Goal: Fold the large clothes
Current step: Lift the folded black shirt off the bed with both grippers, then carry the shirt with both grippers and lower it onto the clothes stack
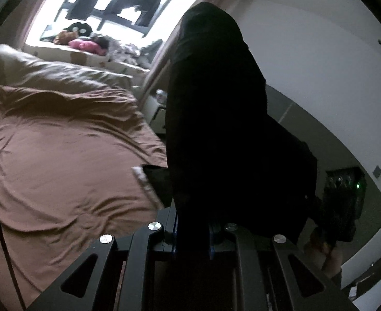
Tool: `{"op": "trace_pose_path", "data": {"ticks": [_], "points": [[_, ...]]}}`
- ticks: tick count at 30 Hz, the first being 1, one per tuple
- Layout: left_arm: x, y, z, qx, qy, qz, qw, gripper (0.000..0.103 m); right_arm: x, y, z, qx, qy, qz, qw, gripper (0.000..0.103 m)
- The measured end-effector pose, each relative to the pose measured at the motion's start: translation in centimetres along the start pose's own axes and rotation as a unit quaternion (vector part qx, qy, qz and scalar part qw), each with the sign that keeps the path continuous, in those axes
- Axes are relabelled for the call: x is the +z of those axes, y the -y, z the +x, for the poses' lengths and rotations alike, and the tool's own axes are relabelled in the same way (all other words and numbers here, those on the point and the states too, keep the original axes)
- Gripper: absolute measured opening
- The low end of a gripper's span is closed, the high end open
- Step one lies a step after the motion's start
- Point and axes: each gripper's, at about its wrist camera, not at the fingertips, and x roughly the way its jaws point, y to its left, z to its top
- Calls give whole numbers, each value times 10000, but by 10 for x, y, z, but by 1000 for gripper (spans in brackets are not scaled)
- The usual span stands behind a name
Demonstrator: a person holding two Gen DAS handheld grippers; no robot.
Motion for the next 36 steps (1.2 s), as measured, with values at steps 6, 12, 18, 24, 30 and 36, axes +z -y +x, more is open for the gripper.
{"op": "trace_pose_path", "data": {"ticks": [6, 12, 18, 24, 30, 36], "points": [[5, 47, 40, -278, -177, 142, 9994, 17, 9, 3, -39, -482, 74, -153, 9987, 13], [3, 78, 82, -523, -387, 153, 9978, 17, 16, -4, -59, -884, 12, -358, 9954, 13], [1, 91, 125, -516, -610, 53, 9968, 17, 26, -4, -50, -1190, -197, -317, 9922, 13], [0, 74, 170, -484, -842, -298, 9948, 17, 31, 5, -13, -1454, -368, -89, 9886, 13], [-2, 34, 228, -290, -1200, -589, 9906, 17, 28, 22, 49, -1654, -708, 203, 9835, 12], [-5, -5, 276, -276, -1616, -776, 9834, 17, 32, 38, 95, -1981, -1081, 459, 9731, 12]]}}
